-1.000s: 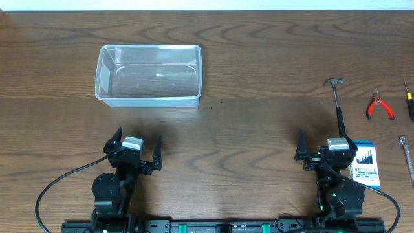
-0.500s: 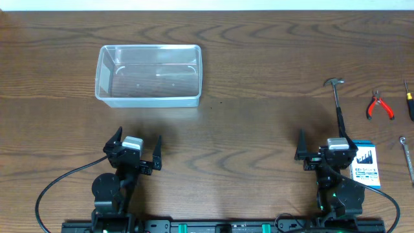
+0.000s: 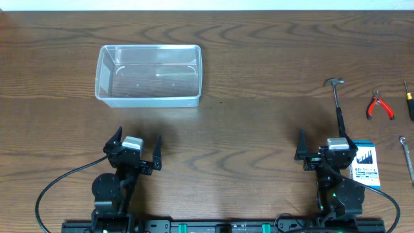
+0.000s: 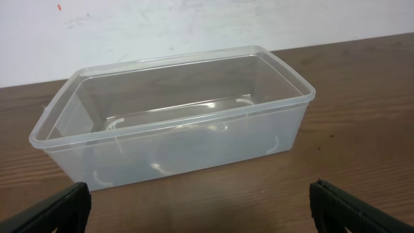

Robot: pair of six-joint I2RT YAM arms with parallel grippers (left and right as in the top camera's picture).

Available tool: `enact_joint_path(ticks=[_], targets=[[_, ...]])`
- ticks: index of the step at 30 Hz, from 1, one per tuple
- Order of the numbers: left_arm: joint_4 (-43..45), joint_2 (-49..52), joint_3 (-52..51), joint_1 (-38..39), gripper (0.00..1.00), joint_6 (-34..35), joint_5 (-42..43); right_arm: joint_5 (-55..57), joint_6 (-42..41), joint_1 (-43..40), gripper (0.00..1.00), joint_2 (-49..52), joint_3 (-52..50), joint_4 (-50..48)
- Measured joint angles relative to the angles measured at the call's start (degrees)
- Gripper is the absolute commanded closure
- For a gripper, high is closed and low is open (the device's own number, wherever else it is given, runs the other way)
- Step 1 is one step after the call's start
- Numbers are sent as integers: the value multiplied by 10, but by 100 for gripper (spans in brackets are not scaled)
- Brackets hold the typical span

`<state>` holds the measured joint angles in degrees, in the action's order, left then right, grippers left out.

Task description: Pack container

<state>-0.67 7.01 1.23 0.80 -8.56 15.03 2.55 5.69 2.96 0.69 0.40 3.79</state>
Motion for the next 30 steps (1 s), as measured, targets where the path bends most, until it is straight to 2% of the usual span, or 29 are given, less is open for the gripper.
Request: enact_joint_path(ticks=[8, 15, 18, 24, 27, 30], targets=[[11, 0, -1, 0, 2, 0, 0, 0, 0, 0, 1, 0, 0, 0], [140, 1, -7, 0, 2, 4, 2, -9, -1, 0, 1, 0, 0, -14], [150, 1, -7, 0, 2, 38, 7, -54, -14, 0, 1, 0, 0, -35], [49, 1, 9, 0, 2, 119, 46, -207, -75, 0, 1, 0, 5, -58], [-57, 9, 65, -4, 2, 122, 56, -236, -89, 0, 1, 6, 45, 4], [-182, 43, 167, -26, 2, 100, 34, -233, -82, 0, 1, 36, 132, 102]])
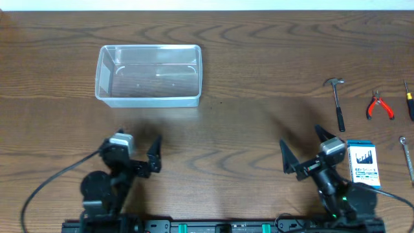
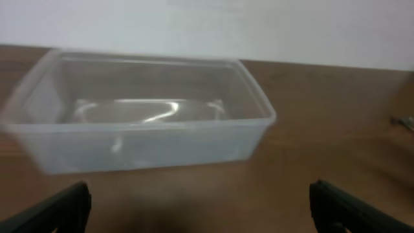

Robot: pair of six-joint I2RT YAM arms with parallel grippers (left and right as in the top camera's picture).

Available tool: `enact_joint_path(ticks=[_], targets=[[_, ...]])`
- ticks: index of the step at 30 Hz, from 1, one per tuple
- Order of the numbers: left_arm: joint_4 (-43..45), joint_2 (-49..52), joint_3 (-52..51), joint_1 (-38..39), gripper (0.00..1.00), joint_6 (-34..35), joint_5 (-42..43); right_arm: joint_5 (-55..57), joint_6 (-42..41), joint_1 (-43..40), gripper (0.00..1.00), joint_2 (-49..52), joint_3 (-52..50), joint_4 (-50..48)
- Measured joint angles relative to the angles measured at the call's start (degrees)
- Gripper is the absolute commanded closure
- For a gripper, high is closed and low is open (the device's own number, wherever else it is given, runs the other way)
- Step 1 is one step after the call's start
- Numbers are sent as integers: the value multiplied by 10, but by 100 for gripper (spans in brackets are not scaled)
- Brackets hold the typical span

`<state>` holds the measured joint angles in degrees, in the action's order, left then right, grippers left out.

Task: Pack container
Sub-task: 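Raise both arms and reach toward the clear plastic container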

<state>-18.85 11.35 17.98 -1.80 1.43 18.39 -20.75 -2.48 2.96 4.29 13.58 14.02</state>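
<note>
The clear plastic container (image 1: 149,74) stands empty at the back left of the table; in the left wrist view the container (image 2: 139,110) is blurred and sits ahead, left of centre. My left gripper (image 1: 137,141) (image 2: 200,207) is open near the front edge, short of the container, with nothing between its fingers. My right gripper (image 1: 303,144) is open at the front right, angled to the left, and holds nothing. A hammer (image 1: 337,103), red-handled pliers (image 1: 379,105), a screwdriver (image 1: 409,100), a wrench (image 1: 406,155) and a blue-and-white packet (image 1: 363,163) lie at the right.
The tools lie in a loose group along the right edge, the packet right beside the right arm's base. Bare wood table (image 1: 246,84) spans the gap between the container and the tools. A wall rises behind the table's far edge.
Both arms have turned. The right gripper has shifted left, away from the hammer's handle and the packet, and now angles left. In the left wrist view the container sits further left and is blurred.
</note>
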Motion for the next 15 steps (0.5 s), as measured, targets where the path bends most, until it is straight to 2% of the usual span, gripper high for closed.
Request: enact_joint_path(ticks=[3, 6, 10, 13, 15], targets=[[-118, 66, 128, -33, 2, -32, -25, 18, 10, 0, 1, 59, 107, 82], [-196, 149, 255, -62, 2, -60, -38, 13, 19, 0, 1, 132, 206, 141], [-204, 239, 377, -75, 2, -84, -49, -14, 21, 0, 1, 207, 298, 137], [-210, 284, 433, -76, 2, -94, -55, -43, 16, 0, 1, 234, 328, 106], [-244, 324, 482, -79, 2, -100, -63, -59, 3, 0, 1, 255, 349, 107]])
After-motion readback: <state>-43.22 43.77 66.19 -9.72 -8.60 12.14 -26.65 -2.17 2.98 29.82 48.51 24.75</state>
